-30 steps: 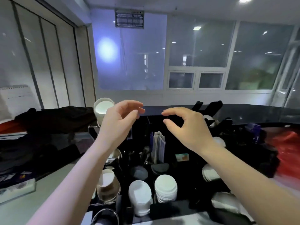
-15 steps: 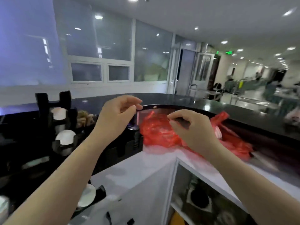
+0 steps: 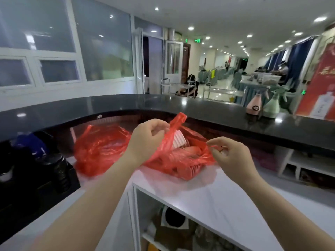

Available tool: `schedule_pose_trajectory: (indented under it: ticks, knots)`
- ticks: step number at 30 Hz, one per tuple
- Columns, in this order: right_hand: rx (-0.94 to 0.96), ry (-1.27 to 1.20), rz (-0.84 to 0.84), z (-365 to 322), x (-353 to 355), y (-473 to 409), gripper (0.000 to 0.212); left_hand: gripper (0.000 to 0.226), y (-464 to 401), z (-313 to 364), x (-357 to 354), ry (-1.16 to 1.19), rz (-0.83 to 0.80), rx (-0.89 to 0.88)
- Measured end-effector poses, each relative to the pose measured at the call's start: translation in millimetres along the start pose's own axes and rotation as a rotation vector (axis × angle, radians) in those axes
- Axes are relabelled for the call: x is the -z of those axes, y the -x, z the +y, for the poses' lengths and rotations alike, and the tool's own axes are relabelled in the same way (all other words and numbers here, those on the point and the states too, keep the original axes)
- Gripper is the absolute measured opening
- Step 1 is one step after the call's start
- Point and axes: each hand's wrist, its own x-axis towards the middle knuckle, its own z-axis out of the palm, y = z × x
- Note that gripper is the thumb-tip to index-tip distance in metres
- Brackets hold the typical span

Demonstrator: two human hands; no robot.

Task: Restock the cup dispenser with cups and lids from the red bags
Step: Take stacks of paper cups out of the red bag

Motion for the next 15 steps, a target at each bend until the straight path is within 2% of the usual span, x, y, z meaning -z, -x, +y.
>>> schedule_pose_trajectory:
  ticks: [3,7,12,15]
  knots:
    - [-0.069,0.047,0.002,49.0,-3.8,-26.8,0.020,0.044,-33.4,-38.3,-45.1,0.024,-0.053,-0.006]
    - [-0.148,0.084,-0.026,104.1,-14.4,-68.4,0.019,0.059,-79.0,-94.1,-97.6,0.108,-0.201,0.033]
    - [-0.213,0.102,-0.114,160.0,-32.8,-104.7,0.020,0.045,-118.2,-155.1,-147.1,0.006,-0.367,0.060]
    - [-0.270,0.087,-0.162,182.6,-46.8,-119.0,0.019,0.031,-127.4,-175.6,-162.2,-0.085,-0.392,0.094]
